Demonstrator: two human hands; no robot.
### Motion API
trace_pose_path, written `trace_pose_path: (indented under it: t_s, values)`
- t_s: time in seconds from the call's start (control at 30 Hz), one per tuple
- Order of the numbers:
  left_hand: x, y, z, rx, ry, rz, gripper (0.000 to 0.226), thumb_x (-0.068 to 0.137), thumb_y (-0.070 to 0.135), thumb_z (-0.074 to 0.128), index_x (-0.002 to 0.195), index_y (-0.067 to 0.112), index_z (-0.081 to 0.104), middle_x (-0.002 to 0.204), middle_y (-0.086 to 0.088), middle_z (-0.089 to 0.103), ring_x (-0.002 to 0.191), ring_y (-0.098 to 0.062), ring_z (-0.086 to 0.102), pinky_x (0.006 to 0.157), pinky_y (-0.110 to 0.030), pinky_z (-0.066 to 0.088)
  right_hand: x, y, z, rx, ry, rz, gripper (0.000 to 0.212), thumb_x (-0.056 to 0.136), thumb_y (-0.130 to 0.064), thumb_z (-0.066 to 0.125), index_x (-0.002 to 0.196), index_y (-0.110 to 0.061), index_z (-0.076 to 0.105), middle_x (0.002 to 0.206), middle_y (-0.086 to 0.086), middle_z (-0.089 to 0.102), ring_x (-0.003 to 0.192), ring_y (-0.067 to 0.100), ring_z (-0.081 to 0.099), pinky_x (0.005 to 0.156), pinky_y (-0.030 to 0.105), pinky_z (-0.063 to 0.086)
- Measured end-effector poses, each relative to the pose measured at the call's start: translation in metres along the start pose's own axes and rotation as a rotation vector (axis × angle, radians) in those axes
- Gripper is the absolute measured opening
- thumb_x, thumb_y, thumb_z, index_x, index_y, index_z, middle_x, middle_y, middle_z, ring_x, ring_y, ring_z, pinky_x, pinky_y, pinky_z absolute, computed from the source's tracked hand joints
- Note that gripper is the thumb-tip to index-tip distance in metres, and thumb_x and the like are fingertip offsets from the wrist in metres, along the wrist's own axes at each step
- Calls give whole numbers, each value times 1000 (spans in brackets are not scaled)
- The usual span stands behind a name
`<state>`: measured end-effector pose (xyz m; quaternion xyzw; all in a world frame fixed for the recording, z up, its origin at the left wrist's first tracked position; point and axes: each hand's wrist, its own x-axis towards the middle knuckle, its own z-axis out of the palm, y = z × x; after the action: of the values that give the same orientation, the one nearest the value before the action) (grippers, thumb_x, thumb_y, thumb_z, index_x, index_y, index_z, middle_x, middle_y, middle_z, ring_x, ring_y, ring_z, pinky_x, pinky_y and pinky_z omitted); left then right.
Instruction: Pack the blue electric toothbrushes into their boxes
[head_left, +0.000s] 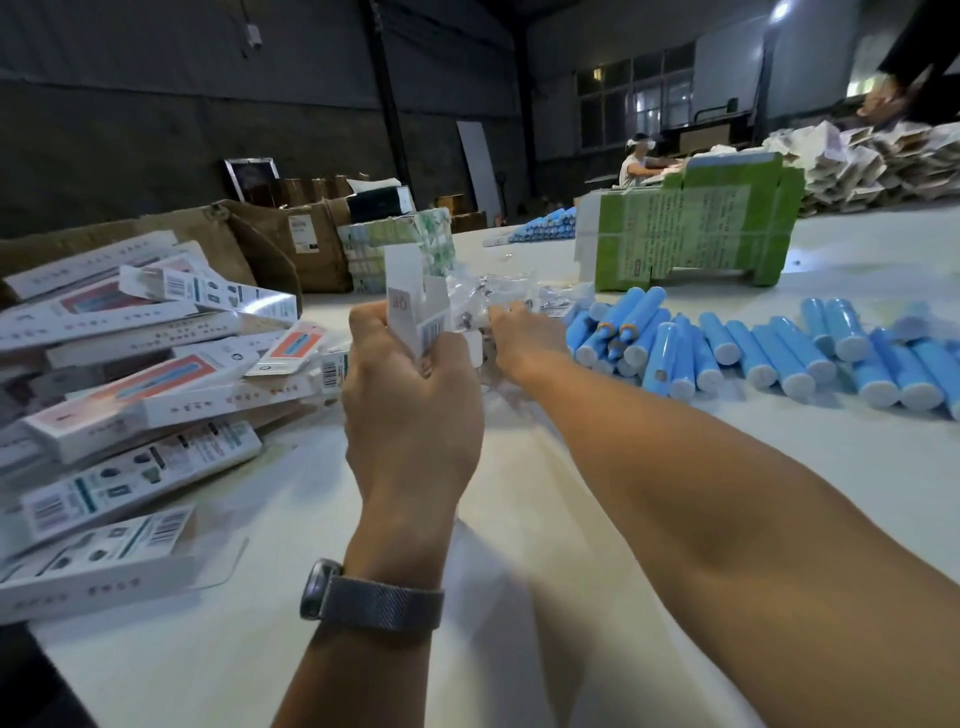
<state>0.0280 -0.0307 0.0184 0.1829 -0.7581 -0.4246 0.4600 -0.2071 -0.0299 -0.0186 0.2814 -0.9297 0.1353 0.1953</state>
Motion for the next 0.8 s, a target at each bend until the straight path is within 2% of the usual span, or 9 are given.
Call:
trace_pose_path:
  t_s: [0.1, 0.23, 0.33, 0.43, 0.5, 0.57, 0.63, 0.7, 0.8]
  values:
    - [1, -2, 0, -2, -4, 11, 19, 94, 36, 50, 112, 36, 44, 107, 7, 62, 98, -23, 60, 86, -53, 53, 2, 6, -1, 94, 74, 78, 30, 90, -3, 47, 117, -13, 54, 117, 14, 61, 102, 35, 61, 76, 38, 45]
    - [0, -3, 2, -31, -15, 46, 17, 94, 37, 52, 109, 40, 44, 99, 13, 59, 94, -19, 60, 82, -50, 55, -5, 3, -16, 352, 120, 203, 27, 92, -14, 46, 117, -20, 54, 107, 10, 64, 84, 28, 50, 69, 34, 38]
    - [-1, -2, 4, -137, -57, 66, 18, 95, 32, 54, 108, 42, 45, 90, 20, 58, 85, -1, 58, 70, -33, 55, -21, 1, -46, 601, 185, 240, 27, 93, -18, 52, 119, -22, 59, 103, 5, 66, 86, 23, 53, 73, 31, 41]
    - [-6, 6, 6, -382, -171, -17, 20, 83, 35, 53, 100, 45, 53, 83, 23, 62, 78, 1, 62, 60, -22, 52, -53, 5, -86, 999, 235, 232, 38, 93, -9, 59, 130, -19, 55, 94, 5, 63, 87, 20, 60, 75, 30, 51]
    - [-11, 9, 11, -464, -259, -15, 23, 78, 35, 52, 98, 45, 56, 80, 19, 63, 77, -6, 64, 61, -26, 57, -81, 14, -116, 1232, 276, 197, 43, 91, -6, 64, 131, -18, 55, 96, 7, 69, 86, 14, 64, 68, 17, 47]
    - [-20, 12, 18, -459, -357, 68, 27, 79, 31, 52, 104, 40, 56, 82, 13, 63, 80, -13, 65, 67, -35, 59, -109, 24, -143, 1364, 317, 163, 45, 88, -7, 69, 130, -21, 57, 98, 5, 73, 86, 7, 66, 70, 13, 45]
    - [-32, 15, 23, -460, -423, 181, 28, 82, 25, 52, 109, 33, 55, 84, 13, 63, 80, -10, 63, 71, -34, 58, -136, 33, -163, 1500, 323, 112, 49, 87, -6, 70, 130, -24, 55, 87, -1, 74, 76, 4, 65, 73, 20, 45]
    - [-41, 16, 27, -470, -449, 274, 24, 85, 21, 54, 107, 30, 50, 87, 14, 62, 80, -4, 60, 73, -25, 54, -159, 39, -176, 1581, 329, -17, 59, 88, 0, 67, 139, -24, 47, 76, -6, 68, 64, 4, 59, 67, 26, 45]
    - [-47, 12, 31, -430, -455, 343, 22, 86, 24, 59, 103, 22, 44, 89, 9, 60, 80, -10, 60, 74, -27, 52, -179, 42, -193, 1524, 376, -261, 72, 85, 8, 62, 143, -26, 37, 74, -5, 59, 67, 11, 56, 64, 28, 49]
